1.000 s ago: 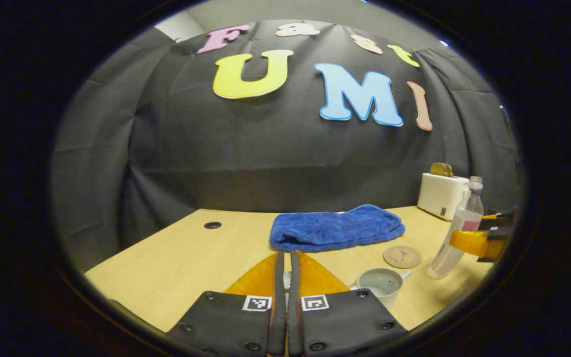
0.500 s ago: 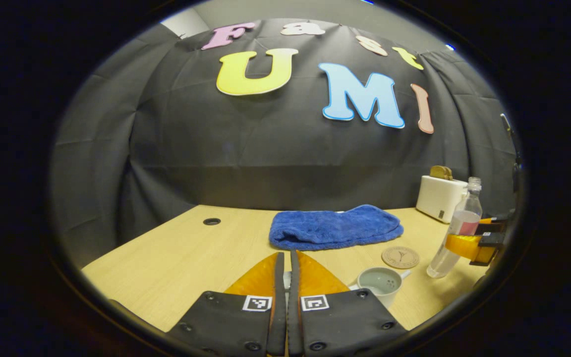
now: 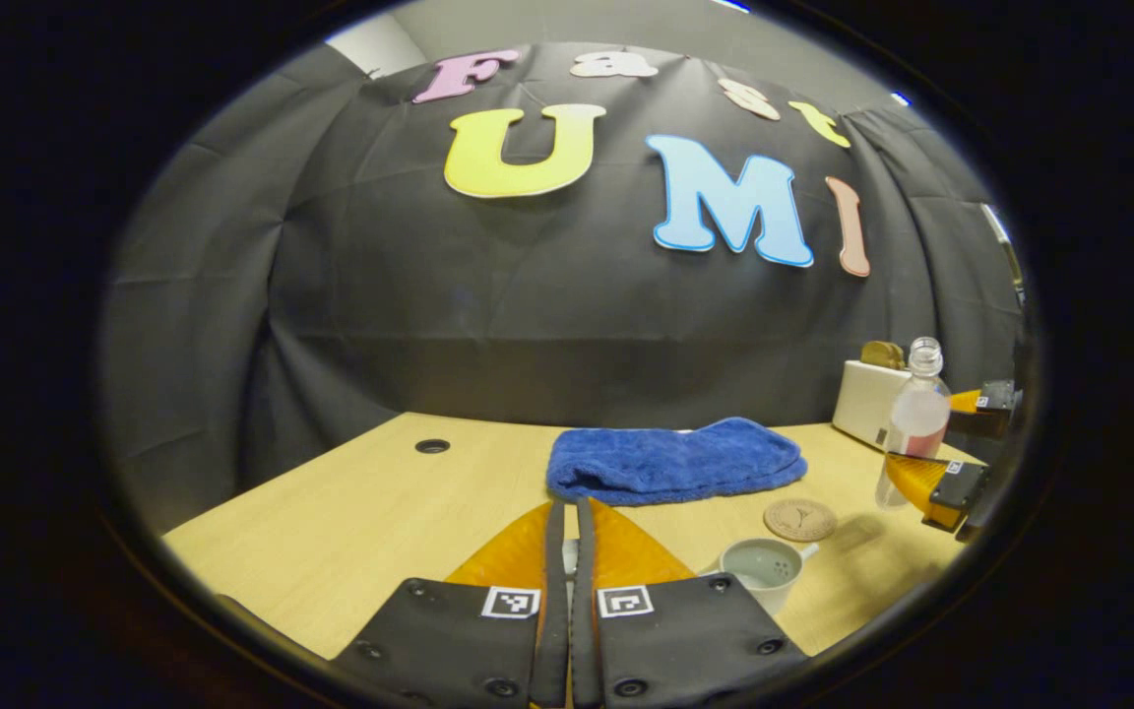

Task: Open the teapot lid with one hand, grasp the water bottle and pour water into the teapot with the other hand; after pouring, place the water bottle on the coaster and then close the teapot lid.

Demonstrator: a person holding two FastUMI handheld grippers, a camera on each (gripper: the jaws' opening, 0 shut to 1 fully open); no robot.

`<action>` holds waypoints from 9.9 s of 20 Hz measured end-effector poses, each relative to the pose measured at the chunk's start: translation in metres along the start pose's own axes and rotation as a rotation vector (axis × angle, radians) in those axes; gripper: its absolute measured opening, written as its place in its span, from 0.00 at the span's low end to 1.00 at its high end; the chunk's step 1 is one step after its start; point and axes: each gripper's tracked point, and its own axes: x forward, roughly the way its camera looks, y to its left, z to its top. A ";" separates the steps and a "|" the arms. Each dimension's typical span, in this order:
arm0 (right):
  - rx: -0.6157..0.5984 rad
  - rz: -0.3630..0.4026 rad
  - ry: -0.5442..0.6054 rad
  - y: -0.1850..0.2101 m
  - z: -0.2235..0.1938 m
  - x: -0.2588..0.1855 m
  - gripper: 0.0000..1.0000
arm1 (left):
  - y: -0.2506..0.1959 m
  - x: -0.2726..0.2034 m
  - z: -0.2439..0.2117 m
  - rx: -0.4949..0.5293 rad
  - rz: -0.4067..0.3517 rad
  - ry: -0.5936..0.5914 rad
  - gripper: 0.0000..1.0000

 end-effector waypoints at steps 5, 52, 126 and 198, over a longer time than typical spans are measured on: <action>-0.279 -0.032 -0.061 0.006 0.017 0.011 0.74 | 0.011 -0.002 0.004 -0.003 0.026 -0.002 0.08; -1.235 -0.220 -0.378 0.011 0.109 0.011 0.73 | 0.028 0.002 -0.010 -0.038 0.044 0.048 0.07; -0.208 0.265 -0.090 0.048 0.043 0.044 0.75 | 0.024 0.004 -0.019 -0.023 0.040 0.082 0.07; 0.677 0.244 -0.046 -0.074 -0.044 -0.042 0.98 | -0.131 -0.002 -0.007 0.080 -0.191 0.028 0.20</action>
